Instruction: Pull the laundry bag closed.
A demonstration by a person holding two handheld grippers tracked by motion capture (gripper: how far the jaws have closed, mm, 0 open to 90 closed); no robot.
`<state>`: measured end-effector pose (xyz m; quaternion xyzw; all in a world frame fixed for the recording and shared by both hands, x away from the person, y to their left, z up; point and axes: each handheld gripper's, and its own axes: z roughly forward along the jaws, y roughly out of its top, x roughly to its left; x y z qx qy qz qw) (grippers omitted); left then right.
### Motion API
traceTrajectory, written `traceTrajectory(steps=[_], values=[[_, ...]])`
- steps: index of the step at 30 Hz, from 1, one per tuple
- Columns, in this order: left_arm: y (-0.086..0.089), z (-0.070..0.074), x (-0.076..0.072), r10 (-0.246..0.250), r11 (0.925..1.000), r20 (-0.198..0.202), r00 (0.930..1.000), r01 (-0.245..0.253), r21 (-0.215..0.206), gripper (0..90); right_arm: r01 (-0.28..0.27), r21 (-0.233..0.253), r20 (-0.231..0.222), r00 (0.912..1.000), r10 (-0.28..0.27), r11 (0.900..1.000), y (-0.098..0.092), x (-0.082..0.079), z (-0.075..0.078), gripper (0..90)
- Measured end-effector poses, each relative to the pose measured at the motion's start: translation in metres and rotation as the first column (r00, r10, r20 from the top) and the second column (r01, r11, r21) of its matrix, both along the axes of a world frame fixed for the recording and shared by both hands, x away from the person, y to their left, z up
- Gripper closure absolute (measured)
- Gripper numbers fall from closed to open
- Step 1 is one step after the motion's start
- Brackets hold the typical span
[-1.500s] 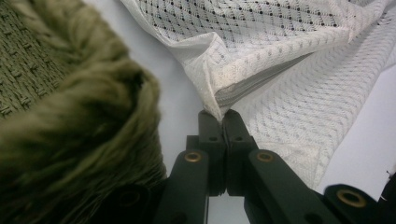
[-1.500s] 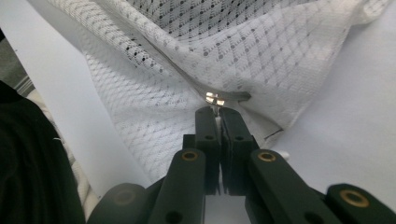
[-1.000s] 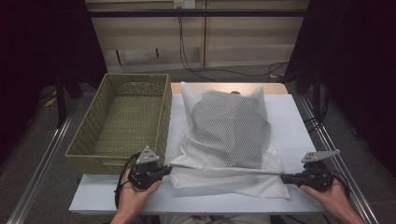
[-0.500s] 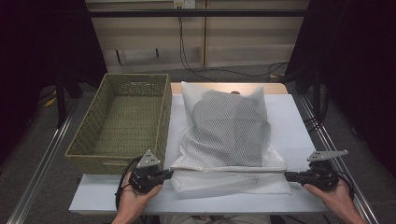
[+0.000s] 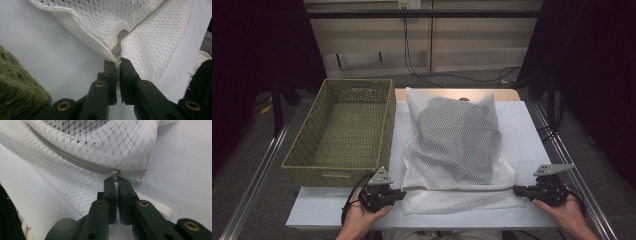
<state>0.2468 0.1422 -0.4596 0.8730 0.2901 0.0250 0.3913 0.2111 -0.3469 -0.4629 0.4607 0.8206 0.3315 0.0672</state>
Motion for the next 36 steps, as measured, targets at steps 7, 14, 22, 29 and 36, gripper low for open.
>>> traceTrajectory(steps=[7, 14, 22, 29, 36], values=[[-0.003, -0.002, 0.000, 0.009, 0.9999, 0.003, 1.0000, -0.009, 0.005, 72.9, -0.007, -0.014, 0.007, 0.9999, 0.007, 1.000, 0.006, 0.003, -0.005, 77.0], [0.000, 0.002, -0.002, 0.046, 0.9988, 0.021, 0.9987, -0.045, -0.020, 50.6, 0.028, 0.001, 0.023, 0.9994, -0.028, 1.000, 0.005, 0.000, 0.000, 53.6], [0.006, 0.011, -0.010, 0.072, 0.9952, 0.051, 0.9961, -0.068, -0.071, 28.3, 0.038, 0.104, 0.102, 0.9936, -0.049, 0.994, 0.000, -0.006, 0.011, 33.6], [0.011, 0.018, -0.018, 0.106, 0.9902, 0.076, 0.9914, -0.099, -0.099, 12.4, 0.064, 0.189, 0.153, 0.9838, -0.094, 0.980, -0.004, -0.007, 0.019, 15.8], [0.023, 0.024, -0.023, 0.129, 0.9810, 0.108, 0.9857, -0.111, -0.159, 7.8, 0.106, 0.271, 0.264, 0.9474, -0.180, 0.957, -0.012, -0.018, 0.035, 11.4]])
